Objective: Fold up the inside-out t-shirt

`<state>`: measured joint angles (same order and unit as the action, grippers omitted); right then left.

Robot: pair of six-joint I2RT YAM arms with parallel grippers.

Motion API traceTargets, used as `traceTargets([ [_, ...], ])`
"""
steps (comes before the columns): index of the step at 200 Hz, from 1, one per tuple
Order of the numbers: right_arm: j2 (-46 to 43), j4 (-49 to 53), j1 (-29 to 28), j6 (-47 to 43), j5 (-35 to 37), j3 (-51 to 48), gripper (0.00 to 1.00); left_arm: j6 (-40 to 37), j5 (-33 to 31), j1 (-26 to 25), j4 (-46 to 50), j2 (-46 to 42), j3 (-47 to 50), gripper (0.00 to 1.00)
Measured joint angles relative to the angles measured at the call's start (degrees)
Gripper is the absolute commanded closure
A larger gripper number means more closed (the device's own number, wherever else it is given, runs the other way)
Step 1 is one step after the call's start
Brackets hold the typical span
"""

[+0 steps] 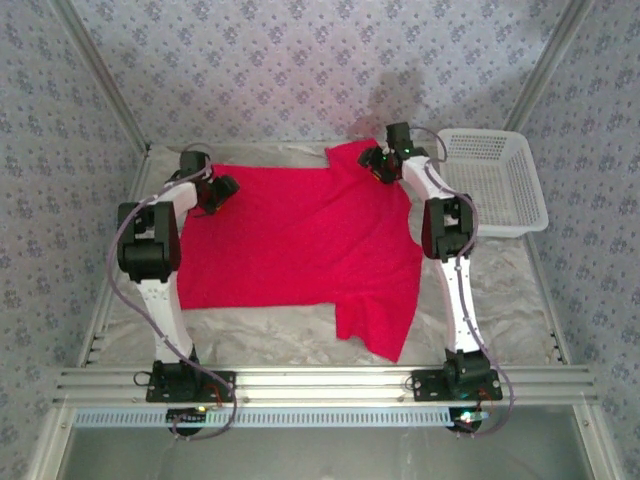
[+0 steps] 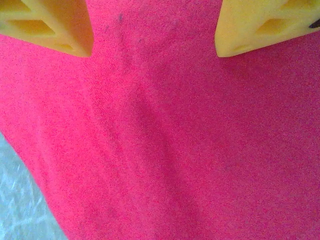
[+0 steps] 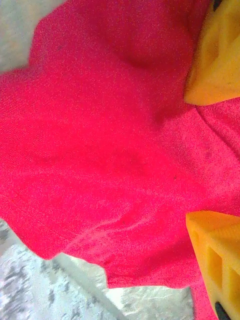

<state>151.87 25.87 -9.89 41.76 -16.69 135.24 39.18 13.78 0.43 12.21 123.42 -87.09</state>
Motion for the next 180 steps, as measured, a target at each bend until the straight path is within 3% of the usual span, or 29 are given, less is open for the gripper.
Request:
traceTargets([
  [30, 7.1, 2.9, 1.0, 1.1, 0.4, 13.1, 0.42, 0.5, 0.5, 1.7, -0.7, 5.3, -7.6, 0.38],
  [60, 5.2, 5.7, 2.4, 0.7, 0.4, 13.2, 0.39, -0.9, -0.6, 3.1, 0.0, 4.0, -7.7, 0.35],
  [81, -3.4, 6.9, 2.8, -1.2, 0.5, 2.4, 0.35, -2.8, -2.3, 3.2, 0.9, -3.1, -1.9, 0.35],
  [124, -34.4, 8.6, -2.0, -7.3, 4.2, -30.2, 0.31, -3.3, -6.8, 3.1, 8.9, -30.4, 14.7, 0.36],
  [150, -51.7, 10.4, -7.3, -9.6, 9.4, -45.7, 0.31, -1.6, -7.8, 8.2, 12.4, -44.7, 27.6, 0.37],
  [180, -62.7, 11.9, -9.0, -11.2, 13.2, -59.8, 0.30, -1.6, -6.7, 16.7, 18.0, -49.0, 37.9, 0.43],
])
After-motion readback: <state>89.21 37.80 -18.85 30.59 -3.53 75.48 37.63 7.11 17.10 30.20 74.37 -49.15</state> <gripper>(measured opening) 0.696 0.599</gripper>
